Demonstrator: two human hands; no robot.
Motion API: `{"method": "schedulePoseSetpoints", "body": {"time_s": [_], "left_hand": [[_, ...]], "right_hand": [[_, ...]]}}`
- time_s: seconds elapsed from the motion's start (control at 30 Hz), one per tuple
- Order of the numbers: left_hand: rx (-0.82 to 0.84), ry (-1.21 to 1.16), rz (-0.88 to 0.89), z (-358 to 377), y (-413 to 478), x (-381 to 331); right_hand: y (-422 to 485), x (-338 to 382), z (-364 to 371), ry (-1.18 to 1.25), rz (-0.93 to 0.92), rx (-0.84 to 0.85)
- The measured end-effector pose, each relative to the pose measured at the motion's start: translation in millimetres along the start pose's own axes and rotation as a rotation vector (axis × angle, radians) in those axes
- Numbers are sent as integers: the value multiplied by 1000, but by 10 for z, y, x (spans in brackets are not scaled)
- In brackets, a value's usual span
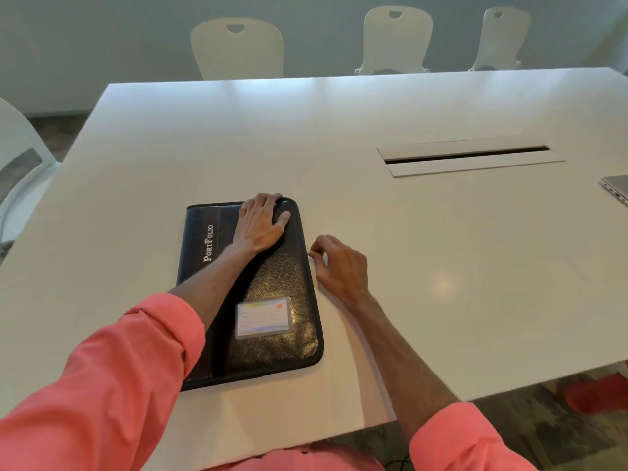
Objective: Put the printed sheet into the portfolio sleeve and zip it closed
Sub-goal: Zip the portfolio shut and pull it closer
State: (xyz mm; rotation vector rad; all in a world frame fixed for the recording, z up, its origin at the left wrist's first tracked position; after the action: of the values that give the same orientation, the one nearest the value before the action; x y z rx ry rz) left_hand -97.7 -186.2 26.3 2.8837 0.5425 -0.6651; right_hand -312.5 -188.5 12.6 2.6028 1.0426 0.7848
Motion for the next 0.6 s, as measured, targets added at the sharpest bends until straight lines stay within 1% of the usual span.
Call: {"method": "schedulePoseSetpoints", "body": {"time_s": [0.4, 0.6], "left_hand": [[13, -20, 23, 4, 15, 18], [-27, -39, 1, -11, 69, 151]], "right_hand": [[604, -118, 157, 35, 108, 0], [915, -118, 250, 44, 81, 50]]}}
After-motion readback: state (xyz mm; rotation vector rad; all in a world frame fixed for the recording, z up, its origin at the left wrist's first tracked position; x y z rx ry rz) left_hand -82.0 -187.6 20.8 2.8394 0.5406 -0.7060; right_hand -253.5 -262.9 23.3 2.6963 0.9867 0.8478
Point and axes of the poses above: each hand's wrist, its own y-axis towards the middle knuckle, its own z-axis out of the palm, x = y × z, the point moved 6 cm from there along y, towards the middle knuckle, and after that the axes turned 3 degrees about -z, right-handed, at the moved point
